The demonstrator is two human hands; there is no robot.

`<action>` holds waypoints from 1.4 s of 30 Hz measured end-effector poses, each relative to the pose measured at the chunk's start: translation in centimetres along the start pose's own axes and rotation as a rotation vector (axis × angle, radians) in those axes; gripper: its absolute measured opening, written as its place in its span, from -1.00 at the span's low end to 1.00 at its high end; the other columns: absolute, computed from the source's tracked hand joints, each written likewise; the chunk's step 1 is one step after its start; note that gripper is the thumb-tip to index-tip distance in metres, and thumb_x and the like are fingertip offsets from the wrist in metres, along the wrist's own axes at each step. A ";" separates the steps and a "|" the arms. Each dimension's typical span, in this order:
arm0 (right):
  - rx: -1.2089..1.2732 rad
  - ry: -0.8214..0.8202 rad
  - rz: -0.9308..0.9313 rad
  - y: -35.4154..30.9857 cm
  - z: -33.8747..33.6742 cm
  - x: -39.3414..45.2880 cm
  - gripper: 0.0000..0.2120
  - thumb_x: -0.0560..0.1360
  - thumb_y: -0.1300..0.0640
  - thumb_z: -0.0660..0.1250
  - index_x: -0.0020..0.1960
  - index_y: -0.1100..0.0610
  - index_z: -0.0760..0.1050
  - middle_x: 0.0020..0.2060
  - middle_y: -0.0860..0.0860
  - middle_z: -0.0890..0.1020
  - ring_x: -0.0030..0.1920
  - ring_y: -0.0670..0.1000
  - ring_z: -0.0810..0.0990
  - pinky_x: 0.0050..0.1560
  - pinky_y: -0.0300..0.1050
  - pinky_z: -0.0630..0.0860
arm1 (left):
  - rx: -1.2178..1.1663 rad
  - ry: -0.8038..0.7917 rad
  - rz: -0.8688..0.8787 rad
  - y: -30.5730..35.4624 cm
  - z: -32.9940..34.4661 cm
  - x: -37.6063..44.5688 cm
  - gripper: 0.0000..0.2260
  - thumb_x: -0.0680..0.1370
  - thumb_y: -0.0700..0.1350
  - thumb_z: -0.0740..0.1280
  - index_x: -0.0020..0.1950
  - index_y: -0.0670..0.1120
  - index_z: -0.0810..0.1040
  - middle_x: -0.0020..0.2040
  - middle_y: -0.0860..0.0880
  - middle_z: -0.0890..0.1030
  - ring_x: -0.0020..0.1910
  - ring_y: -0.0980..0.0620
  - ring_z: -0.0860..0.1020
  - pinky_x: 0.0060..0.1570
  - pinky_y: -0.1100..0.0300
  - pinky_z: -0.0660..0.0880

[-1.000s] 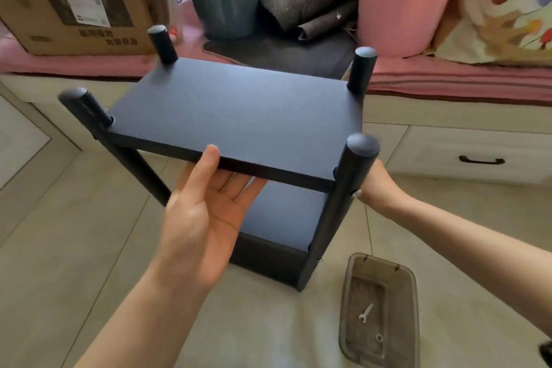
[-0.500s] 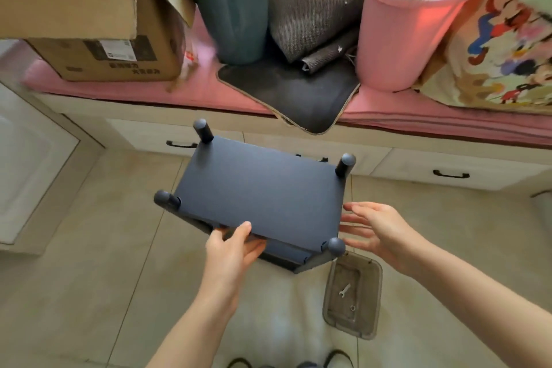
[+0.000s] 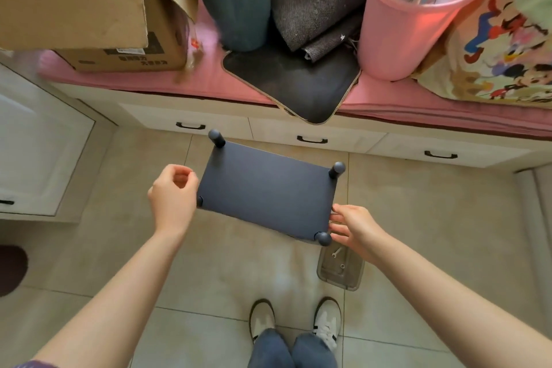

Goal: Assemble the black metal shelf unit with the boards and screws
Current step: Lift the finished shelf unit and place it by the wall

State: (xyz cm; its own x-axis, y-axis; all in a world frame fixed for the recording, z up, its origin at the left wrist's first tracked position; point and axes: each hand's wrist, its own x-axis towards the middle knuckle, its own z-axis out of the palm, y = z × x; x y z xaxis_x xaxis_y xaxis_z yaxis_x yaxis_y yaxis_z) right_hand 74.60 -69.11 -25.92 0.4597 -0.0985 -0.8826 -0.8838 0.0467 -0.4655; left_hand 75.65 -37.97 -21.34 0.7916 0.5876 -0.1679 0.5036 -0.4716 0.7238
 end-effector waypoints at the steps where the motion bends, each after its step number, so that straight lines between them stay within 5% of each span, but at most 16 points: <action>1: -0.007 0.002 0.012 -0.1 0.2 0.2 -0.81 0.63 0.06 0.23 0.13 0.15 0.51 0.07 0.10 0.65 0.05 0.10 0.66 0.21 0.13 0.53 | 0.015 -0.032 -0.027 0.1 0.2 1.0 -0.95 0.56 -0.17 0.33 -0.08 -0.07 0.57 -0.20 0.05 0.62 -0.12 -0.03 0.62 -0.11 0.10 0.53; 5: 0.044 -0.021 0.064 -0.6 0.8 0.5 -0.69 0.64 -0.03 0.19 0.26 0.15 0.45 0.14 0.09 0.63 0.11 0.14 0.64 0.23 0.22 0.51 | 0.026 -0.264 -0.267 -0.5 1.6 4.5 -0.85 0.61 -0.01 0.32 0.11 -0.04 0.54 0.10 -0.04 0.61 -0.14 -0.03 0.61 -0.48 0.21 0.49; 12: 0.079 0.007 0.136 -0.9 1.7 1.2 -0.67 0.65 -0.11 0.13 0.31 0.05 0.42 0.18 0.01 0.59 0.14 0.14 0.60 0.21 0.32 0.48 | 0.081 -0.628 -0.420 -2.3 3.2 7.0 -0.62 0.64 0.24 0.18 0.31 0.03 0.47 0.27 -0.03 0.50 0.19 -0.17 0.55 0.01 -0.07 0.61; 14: 0.042 0.016 0.153 -0.9 1.8 1.2 -0.69 0.65 -0.14 0.12 0.29 -0.01 0.39 0.18 -0.01 0.56 0.19 0.18 0.57 0.20 0.37 0.43 | 0.043 -0.643 -0.454 -2.4 3.2 7.0 -0.65 0.64 0.23 0.21 0.31 0.06 0.48 0.29 -0.04 0.51 0.18 -0.16 0.54 -0.02 -0.03 0.59; 18: 0.080 -0.015 0.147 -0.1 2.4 0.8 -0.78 0.65 -0.14 0.10 0.26 -0.15 0.33 0.13 -0.11 0.55 0.11 0.14 0.59 -0.17 0.14 0.57 | -0.009 -0.661 -0.501 -2.4 2.6 6.4 -0.78 0.63 0.12 0.30 0.25 0.12 0.47 0.21 -0.04 0.56 -0.01 -0.19 0.55 -0.07 -0.01 0.49; 22: 0.078 0.008 0.110 0.1 2.6 0.4 -0.90 0.63 -0.04 0.18 0.11 -0.15 0.44 0.09 -0.07 0.58 0.04 0.10 0.61 -0.14 0.03 0.61 | -0.062 -0.674 -0.516 -2.5 1.4 5.0 -0.76 0.61 0.00 0.35 0.28 0.10 0.53 0.14 0.00 0.63 -0.08 -0.09 0.57 -0.20 0.13 0.44; 24: 0.059 0.011 0.076 -0.3 2.3 0.0 -0.87 0.60 0.04 0.24 0.11 -0.13 0.48 0.09 -0.03 0.60 -0.01 0.10 0.59 -0.19 -0.04 0.58 | -0.140 -0.665 -0.521 -2.5 0.8 4.3 -0.70 0.61 -0.06 0.37 0.35 0.03 0.54 0.21 -0.02 0.64 0.12 -0.09 0.60 0.00 0.01 0.59; 27: 0.016 0.014 0.014 -1.2 1.8 -1.1 -0.79 0.56 0.14 0.28 0.15 -0.07 0.52 0.02 0.03 0.60 -0.18 0.10 0.50 -0.30 -0.11 0.53 | -0.219 -0.620 -0.524 -1.9 -0.5 3.5 -0.71 0.59 -0.12 0.37 0.32 -0.03 0.56 0.25 -0.14 0.63 0.29 -0.21 0.55 0.37 -0.13 0.44; 33: -0.005 0.021 -0.134 -2.7 1.4 -6.3 -0.67 0.52 0.24 0.29 0.22 -0.06 0.49 -0.04 0.04 0.60 -0.15 0.11 0.47 -0.25 -0.06 0.41 | -0.384 -0.619 -0.390 1.3 -5.1 0.7 -0.59 0.60 -0.12 0.31 0.46 0.01 0.49 0.27 0.05 0.64 0.32 -0.04 0.56 0.41 -0.04 0.39; 38: 0.031 0.048 -0.283 -2.7 0.0 -13.5 -0.48 0.52 0.22 0.36 0.42 -0.07 0.35 -0.12 0.02 0.61 -0.17 0.06 0.55 -0.29 -0.07 0.46 | -0.511 -0.592 -0.230 5.6 -10.0 -3.2 -0.47 0.55 -0.12 0.36 0.51 0.11 0.39 0.21 0.14 0.67 0.23 0.11 0.61 0.20 0.12 0.47; 42: 0.126 0.104 -0.362 -2.2 -1.6 -19.8 -0.46 0.52 0.23 0.37 0.46 -0.01 0.36 0.04 0.09 0.64 -0.16 0.02 0.59 -0.24 -0.08 0.49 | -0.484 -0.609 -0.122 9.4 -13.4 -7.3 -0.49 0.40 -0.04 0.42 0.36 0.18 0.55 0.32 0.06 0.61 0.39 0.05 0.48 0.40 -0.03 0.39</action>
State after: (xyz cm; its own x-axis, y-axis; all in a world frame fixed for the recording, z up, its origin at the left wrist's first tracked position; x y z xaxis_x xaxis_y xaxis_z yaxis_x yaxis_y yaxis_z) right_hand 67.29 -68.84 -7.29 0.7226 -0.2305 -0.6517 -0.6458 0.1111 -0.7554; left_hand 69.98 -37.91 -4.37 0.8610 0.0869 -0.5011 0.5034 -0.0058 0.8640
